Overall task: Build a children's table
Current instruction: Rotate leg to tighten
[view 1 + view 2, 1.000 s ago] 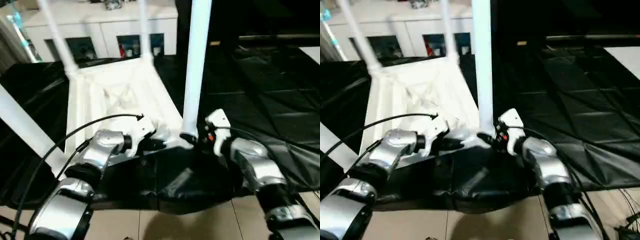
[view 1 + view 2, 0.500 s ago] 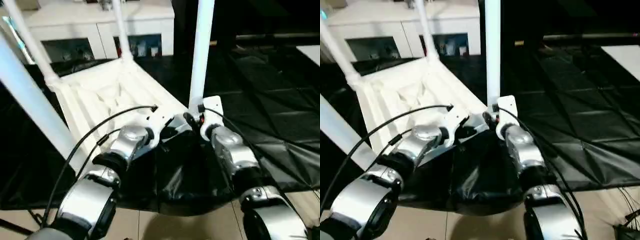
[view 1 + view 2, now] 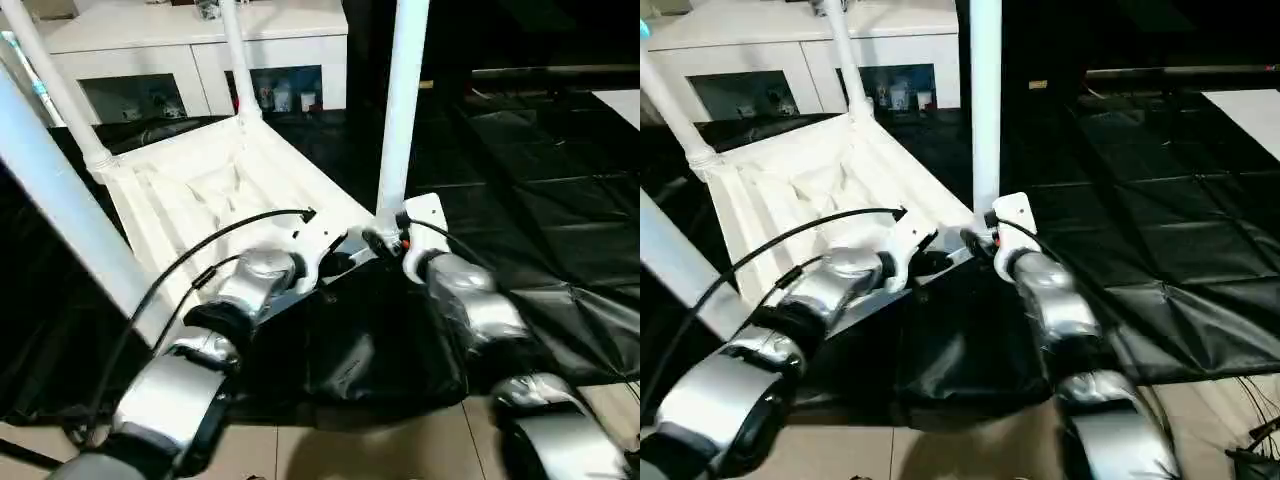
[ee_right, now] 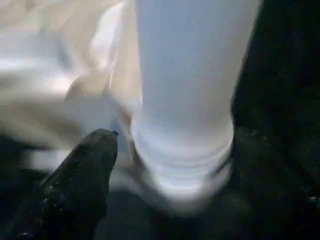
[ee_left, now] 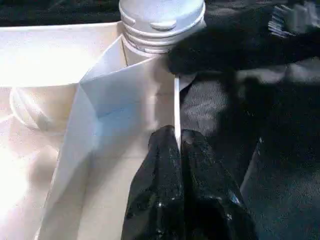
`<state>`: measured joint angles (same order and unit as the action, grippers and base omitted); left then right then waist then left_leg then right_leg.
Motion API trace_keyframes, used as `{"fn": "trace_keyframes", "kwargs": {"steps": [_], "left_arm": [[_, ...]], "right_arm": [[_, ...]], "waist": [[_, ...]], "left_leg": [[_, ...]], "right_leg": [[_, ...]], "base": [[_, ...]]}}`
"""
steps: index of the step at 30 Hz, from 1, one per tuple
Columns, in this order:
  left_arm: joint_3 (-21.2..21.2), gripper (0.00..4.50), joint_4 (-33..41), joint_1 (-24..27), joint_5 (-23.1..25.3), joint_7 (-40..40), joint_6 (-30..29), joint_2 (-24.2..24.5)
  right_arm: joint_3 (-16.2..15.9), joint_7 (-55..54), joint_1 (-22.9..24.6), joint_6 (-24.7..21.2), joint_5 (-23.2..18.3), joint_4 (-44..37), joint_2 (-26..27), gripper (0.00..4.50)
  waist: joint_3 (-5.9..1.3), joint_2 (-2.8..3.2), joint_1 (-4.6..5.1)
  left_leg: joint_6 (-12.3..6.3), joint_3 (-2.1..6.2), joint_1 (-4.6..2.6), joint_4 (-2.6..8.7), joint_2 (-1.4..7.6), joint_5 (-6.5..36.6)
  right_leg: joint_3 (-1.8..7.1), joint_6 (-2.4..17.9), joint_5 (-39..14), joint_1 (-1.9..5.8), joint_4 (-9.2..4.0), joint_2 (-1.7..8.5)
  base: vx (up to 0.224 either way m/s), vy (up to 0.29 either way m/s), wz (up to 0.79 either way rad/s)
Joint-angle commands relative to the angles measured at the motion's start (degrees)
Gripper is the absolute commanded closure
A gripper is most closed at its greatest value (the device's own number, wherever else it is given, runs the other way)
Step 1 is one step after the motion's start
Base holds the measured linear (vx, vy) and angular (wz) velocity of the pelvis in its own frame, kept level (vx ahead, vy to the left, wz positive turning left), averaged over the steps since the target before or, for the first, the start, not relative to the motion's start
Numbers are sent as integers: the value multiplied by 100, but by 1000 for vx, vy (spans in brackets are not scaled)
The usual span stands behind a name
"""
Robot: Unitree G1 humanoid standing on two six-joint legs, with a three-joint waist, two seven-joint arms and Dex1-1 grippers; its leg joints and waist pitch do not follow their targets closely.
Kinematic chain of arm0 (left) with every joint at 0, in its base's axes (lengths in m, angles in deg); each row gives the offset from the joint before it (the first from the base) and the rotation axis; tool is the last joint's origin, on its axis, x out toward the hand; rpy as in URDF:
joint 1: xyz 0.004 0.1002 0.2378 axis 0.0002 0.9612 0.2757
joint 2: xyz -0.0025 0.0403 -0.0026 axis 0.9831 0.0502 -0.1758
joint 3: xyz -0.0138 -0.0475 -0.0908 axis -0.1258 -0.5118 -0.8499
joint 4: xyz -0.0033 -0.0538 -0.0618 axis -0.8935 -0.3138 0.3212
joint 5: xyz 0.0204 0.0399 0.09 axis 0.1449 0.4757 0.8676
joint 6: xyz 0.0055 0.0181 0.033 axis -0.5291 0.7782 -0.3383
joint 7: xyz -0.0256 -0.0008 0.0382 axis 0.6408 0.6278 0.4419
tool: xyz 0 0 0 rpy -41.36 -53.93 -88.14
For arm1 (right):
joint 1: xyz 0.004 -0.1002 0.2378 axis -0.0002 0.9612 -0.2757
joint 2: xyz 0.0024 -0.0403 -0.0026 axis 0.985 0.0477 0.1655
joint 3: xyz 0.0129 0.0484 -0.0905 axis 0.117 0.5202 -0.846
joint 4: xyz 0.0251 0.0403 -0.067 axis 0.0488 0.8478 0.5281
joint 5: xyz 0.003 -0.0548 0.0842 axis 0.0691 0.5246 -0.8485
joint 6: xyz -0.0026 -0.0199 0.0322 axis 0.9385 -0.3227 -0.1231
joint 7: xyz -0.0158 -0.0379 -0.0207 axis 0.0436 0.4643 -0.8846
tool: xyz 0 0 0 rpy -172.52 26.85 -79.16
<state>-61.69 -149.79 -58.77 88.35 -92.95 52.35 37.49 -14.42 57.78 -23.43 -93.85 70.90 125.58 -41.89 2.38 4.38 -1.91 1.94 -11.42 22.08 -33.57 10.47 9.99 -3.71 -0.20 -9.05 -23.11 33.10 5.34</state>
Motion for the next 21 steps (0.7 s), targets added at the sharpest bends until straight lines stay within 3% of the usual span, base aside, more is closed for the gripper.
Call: {"fn": "trace_keyframes", "kwargs": {"steps": [1,4,10,16,21], "left_arm": [[199,450,71,255,117,-401,341,157],[341,450,349,537,92,-1097,812,448],[239,450,1078,965,-382,-2258,695,834],[193,450,1230,1056,-455,-2317,755,908],[160,450,1317,1078,-460,-2336,672,895]], "right_arm": [[-206,489,46,69,-63,-287,-33,73],[-244,928,194,216,-104,-507,-335,73],[-352,1747,468,98,-240,-862,-748,73],[-451,2158,617,17,-391,-1064,-761,73],[-367,2174,586,7,-470,-980,-693,132]], "waist": [[-376,-121,-46],[-365,-116,-66],[-341,-88,-131],[-374,-99,-166],[-367,-90,-170]], "left_leg": [[-610,121,-50,355,231,1147],[-576,118,-76,371,259,1325],[-377,109,-115,415,302,1591],[-353,102,-115,397,295,1398],[-370,97,-107,391,285,1355]], "right_leg": [[169,1419,-1116,313,-341,327],[170,1402,-1408,296,-376,331],[195,1392,-1681,246,-373,326],[204,1464,-1237,248,-311,323],[200,1443,-1334,249,-323,329]], "base": [[0,0,0],[0,0,0],[0,0,0],[0,0,0],[0,0,0]]}}
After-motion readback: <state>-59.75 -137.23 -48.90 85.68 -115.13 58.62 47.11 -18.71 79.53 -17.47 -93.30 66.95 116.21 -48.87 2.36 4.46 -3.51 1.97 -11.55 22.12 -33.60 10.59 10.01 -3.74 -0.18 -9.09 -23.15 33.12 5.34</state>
